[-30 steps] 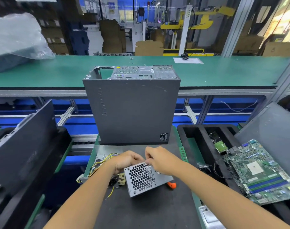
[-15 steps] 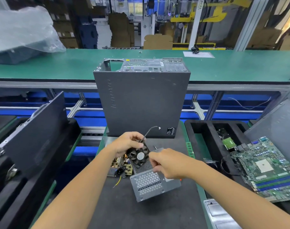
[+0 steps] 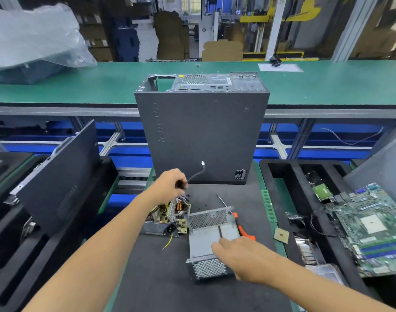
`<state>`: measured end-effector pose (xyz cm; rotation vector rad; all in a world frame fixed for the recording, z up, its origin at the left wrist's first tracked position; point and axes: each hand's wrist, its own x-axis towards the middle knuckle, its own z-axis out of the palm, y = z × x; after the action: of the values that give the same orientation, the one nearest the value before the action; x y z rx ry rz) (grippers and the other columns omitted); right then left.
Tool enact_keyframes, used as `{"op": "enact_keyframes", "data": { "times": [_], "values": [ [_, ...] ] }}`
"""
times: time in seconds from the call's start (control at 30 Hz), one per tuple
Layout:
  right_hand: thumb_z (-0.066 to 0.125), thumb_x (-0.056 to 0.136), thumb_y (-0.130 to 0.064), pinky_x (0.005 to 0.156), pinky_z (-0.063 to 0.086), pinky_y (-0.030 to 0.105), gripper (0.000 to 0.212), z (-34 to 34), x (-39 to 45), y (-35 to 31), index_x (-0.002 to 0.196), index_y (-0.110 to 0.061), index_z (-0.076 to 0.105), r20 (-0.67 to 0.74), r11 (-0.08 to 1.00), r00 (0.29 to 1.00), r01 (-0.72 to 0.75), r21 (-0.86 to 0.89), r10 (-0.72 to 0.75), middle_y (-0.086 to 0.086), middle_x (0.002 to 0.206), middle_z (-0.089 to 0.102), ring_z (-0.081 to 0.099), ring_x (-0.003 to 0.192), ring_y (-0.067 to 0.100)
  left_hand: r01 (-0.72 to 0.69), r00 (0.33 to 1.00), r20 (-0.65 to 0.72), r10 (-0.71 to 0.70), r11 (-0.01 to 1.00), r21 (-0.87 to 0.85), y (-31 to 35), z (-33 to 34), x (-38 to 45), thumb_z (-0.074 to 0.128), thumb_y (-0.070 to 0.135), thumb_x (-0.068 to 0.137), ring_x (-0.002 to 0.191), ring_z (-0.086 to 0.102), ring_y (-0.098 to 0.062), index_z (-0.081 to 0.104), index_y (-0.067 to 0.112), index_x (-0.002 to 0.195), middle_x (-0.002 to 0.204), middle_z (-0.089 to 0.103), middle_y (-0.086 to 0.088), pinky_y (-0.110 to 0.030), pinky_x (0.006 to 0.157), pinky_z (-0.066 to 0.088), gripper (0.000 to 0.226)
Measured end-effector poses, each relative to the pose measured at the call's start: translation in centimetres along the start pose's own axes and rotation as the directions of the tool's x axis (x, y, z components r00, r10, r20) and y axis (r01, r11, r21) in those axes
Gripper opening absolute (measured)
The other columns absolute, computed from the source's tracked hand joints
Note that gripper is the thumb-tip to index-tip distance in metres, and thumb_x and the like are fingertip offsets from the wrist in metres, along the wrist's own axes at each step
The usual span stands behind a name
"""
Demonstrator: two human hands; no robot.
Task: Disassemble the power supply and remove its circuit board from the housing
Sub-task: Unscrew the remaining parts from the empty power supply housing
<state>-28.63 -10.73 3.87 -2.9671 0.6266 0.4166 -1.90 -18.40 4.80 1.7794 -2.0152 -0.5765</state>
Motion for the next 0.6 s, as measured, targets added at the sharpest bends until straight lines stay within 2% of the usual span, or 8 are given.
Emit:
{"op": "enact_keyframes", "data": {
  "times": [0.1,0.2,0.27,0.37,0.5,0.6],
  "values": [
    [0.051,0.072,0.007,0.045,0.011,0.034,0.031,0.9,0.0,-0.1,0.097,-0.009,0.040,0.070,0.999,0.998,-0.002,0.044,-0.001,0.020,0.093,0.053,0.056,0.073,0.039,-0.048,0.986,0.164,0.015,0.978,0.201,-0.8,1.6,-0.1,0.067,0.007,0.081,0.088,0.050,-0.015,0.058,0.018,0.091,0.098,0.049,0.004,-0.024,0.075,0.039,0.016],
    [0.052,0.076,0.004,0.050,0.024,0.037,0.026,1.2,0.2,-0.2,0.095,-0.009,0.040,0.106,0.996,0.994,-0.001,0.087,-0.008,0.021,0.091,0.056,0.057,0.076,0.040,-0.081,0.975,0.224,0.016,0.956,0.282,-1.3,2.9,-0.2,0.057,-0.001,0.081,0.088,0.048,-0.017,0.053,0.018,0.102,0.102,0.048,0.003,-0.027,0.072,0.036,0.029],
    [0.053,0.081,0.000,0.054,0.029,0.038,0.019,1.2,0.3,-0.2,0.094,-0.008,0.042,0.118,0.995,0.993,-0.012,0.099,0.000,0.020,0.091,0.058,0.058,0.078,0.040,-0.108,0.969,0.246,0.023,0.935,0.337,-1.3,3.5,-0.2,0.052,-0.005,0.081,0.086,0.048,-0.019,0.051,0.018,0.102,0.102,0.046,0.002,-0.032,0.071,0.040,0.030],
    [0.053,0.092,-0.017,0.062,0.034,0.037,0.009,0.4,0.4,0.3,0.093,-0.011,0.047,0.119,0.984,0.992,-0.048,0.172,0.027,0.018,0.095,0.061,0.057,0.086,0.037,-0.194,0.956,0.282,0.081,0.896,0.400,-0.7,3.9,0.4,0.052,-0.005,0.081,0.082,0.047,-0.019,0.051,0.015,0.094,0.101,0.045,0.000,-0.036,0.070,0.042,0.024],
    [0.054,0.094,-0.028,0.073,0.041,0.033,0.012,-2.5,1.0,2.8,0.094,-0.018,0.060,-0.007,0.929,0.985,-0.159,0.335,0.171,0.002,0.101,0.067,0.057,0.093,0.022,-0.254,0.950,0.277,0.143,0.871,0.421,-0.2,3.3,1.1,0.057,0.001,0.083,0.087,0.051,-0.021,0.052,0.014,0.092,0.101,0.046,-0.001,-0.033,0.069,0.040,0.016],
    [0.055,0.092,-0.021,0.072,0.047,0.031,0.010,-4.3,2.4,5.7,0.084,-0.021,0.061,-0.119,0.848,0.930,-0.256,0.464,0.346,-0.004,0.086,0.066,0.057,0.082,0.016,-0.213,0.967,0.216,0.136,0.897,0.388,-0.2,2.0,1.5,0.058,0.004,0.085,0.089,0.051,-0.019,0.054,0.014,0.095,0.101,0.047,0.001,-0.035,0.075,0.043,0.014]
  ]
}}
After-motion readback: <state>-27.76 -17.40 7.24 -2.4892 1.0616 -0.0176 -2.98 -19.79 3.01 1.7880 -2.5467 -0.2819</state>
